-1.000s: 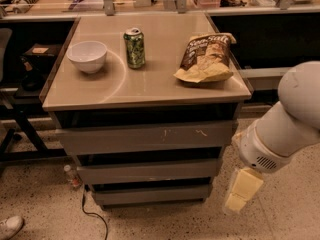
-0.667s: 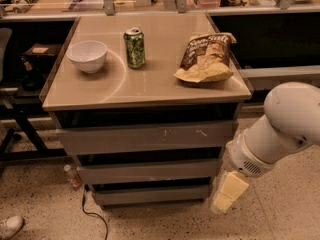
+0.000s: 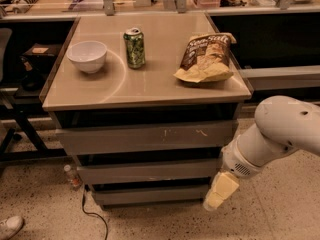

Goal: Open middle drawer

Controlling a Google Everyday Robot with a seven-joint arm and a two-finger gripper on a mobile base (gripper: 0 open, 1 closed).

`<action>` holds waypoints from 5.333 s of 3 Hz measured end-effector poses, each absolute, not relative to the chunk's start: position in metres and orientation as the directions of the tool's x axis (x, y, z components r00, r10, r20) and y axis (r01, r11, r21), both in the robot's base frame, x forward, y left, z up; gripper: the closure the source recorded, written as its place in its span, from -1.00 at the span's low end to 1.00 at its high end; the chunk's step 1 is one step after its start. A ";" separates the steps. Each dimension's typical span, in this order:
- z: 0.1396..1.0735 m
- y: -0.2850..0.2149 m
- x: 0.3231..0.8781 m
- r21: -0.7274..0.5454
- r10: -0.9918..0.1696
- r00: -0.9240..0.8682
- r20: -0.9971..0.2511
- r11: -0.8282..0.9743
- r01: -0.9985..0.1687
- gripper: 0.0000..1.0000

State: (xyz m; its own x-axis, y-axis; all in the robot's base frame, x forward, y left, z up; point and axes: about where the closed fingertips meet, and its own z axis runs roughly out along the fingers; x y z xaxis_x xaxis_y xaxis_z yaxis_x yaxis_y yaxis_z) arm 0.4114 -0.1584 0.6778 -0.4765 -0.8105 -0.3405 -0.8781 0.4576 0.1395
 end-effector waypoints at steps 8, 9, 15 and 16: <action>0.484 -0.120 0.502 0.230 -0.697 -0.496 -0.517 0.445 -0.866 -1.00; 0.473 -0.113 0.523 0.225 -0.691 -0.485 -0.536 0.437 -0.871 -1.00; 0.443 -0.122 0.539 0.231 -0.702 -0.507 -0.500 0.456 -0.859 -1.00; 0.441 -0.128 0.528 0.244 -0.700 -0.525 -0.485 0.468 -0.849 -1.00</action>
Offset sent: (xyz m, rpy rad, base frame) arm -0.0154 -0.0061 -0.1416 0.0961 0.1019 -0.0762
